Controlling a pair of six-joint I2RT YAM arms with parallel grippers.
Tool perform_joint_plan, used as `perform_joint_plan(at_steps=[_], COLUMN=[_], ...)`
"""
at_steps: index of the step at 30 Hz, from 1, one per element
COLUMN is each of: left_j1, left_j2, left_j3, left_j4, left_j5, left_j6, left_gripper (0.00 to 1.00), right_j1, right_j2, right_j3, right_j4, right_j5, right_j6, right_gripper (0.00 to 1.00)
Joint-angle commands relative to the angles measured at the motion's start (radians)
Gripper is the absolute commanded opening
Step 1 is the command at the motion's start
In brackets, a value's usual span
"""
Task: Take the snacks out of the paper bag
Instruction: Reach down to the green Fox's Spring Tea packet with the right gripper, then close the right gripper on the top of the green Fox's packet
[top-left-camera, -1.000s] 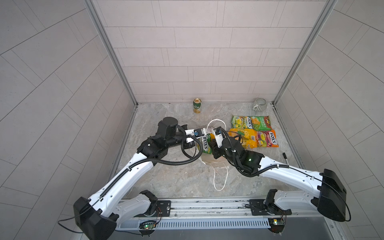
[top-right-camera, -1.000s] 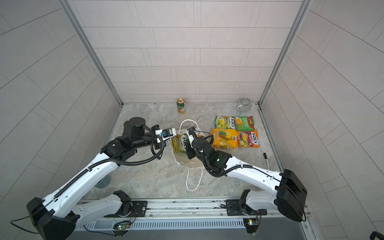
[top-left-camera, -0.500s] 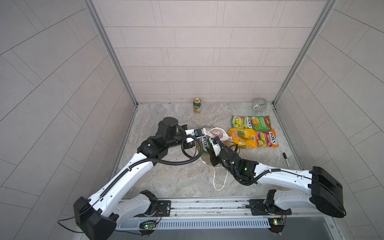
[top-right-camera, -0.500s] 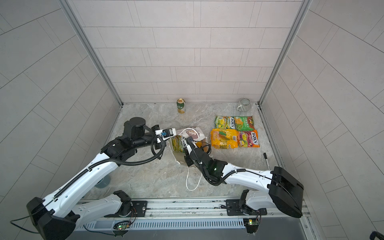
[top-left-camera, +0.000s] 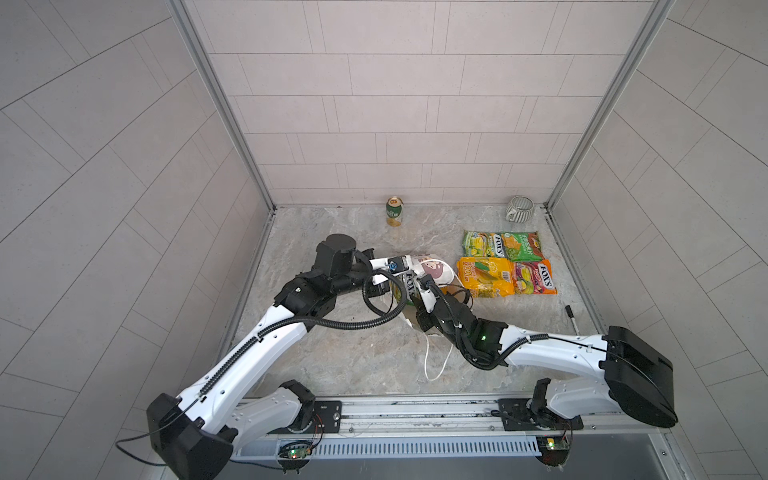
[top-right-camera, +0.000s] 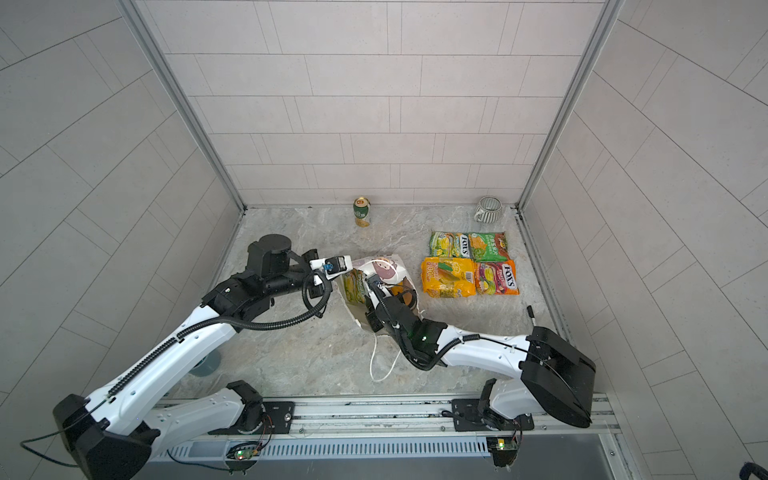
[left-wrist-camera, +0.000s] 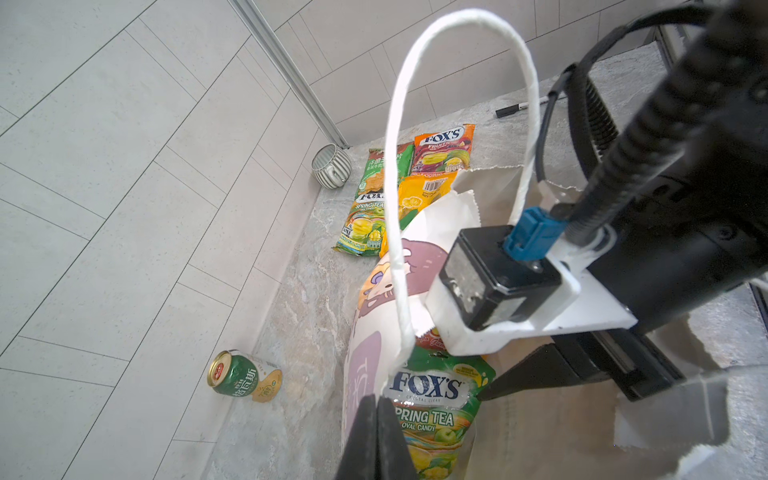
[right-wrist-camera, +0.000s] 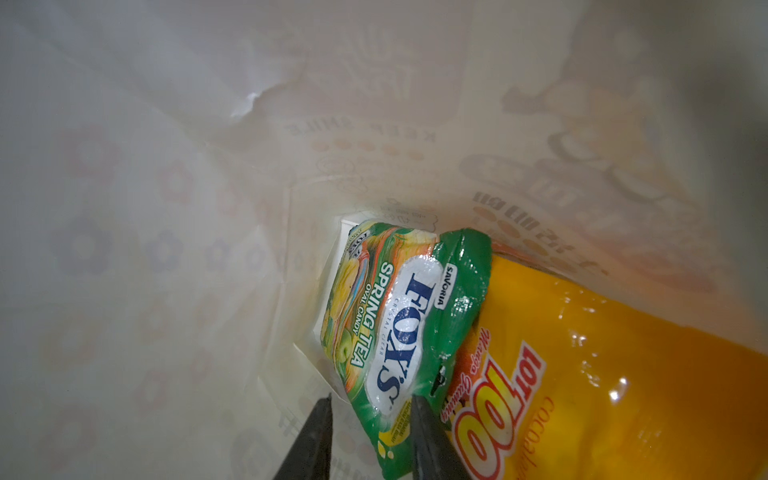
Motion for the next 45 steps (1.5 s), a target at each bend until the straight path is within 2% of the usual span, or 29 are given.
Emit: perform_joint_plan(at_steps=[1, 8, 15, 18, 23, 31, 41, 45], left_j1=[-0.005, -0.005, -0.005, -0.005, -0.005, -0.005, -0.005, -0.006], left_j2=[-0.007, -0.009, -0.01, -0.016, -0.031, -0.018, -0.016, -0.014], left_j3=[0.038, 0.036, 0.038, 0.027, 0.004, 0.009, 0.011, 0.012], left_j4=[0.013, 0.014, 0.007, 0.012, 0.042, 0.042, 0.041, 0.042], left_j5=[0.014, -0.002, -0.016, -0.013, -0.008, 0.013, 0.023, 0.024], left_j6=[-0.005, -0.011, -0.01, 0.013, 0.015, 0.012, 0.01, 0.01], left_gripper=[0.0, 0.0, 0.0, 0.0, 0.0, 0.0, 0.0, 0.0], right_j1=[0.006, 0.009, 0.02, 0.006, -0.047, -0.069, -0.081, -0.085], right_j2=[-0.006, -0.015, -0.096, -0.109, -0.081, 0.033, 0.131, 0.166], right_j3=[-0.016, -0.009, -0.03, -0.004, 0.051, 0.099, 0.155, 0.164], right_j4=[0.024, -0.008, -0.006, -0.075, -0.162, -0.171, -0.169, -0.133], right_j5=[0.005, -0.024, -0.061, -0.005, -0.088, -0.03, 0.073, 0.087], right_j6=[-0.03, -0.071, -0.194, -0.166, -0.087, -0.005, 0.126, 0.144], right_gripper=[0.33, 0.38, 0.45, 0.44, 0.43, 0.4, 0.48, 0.48])
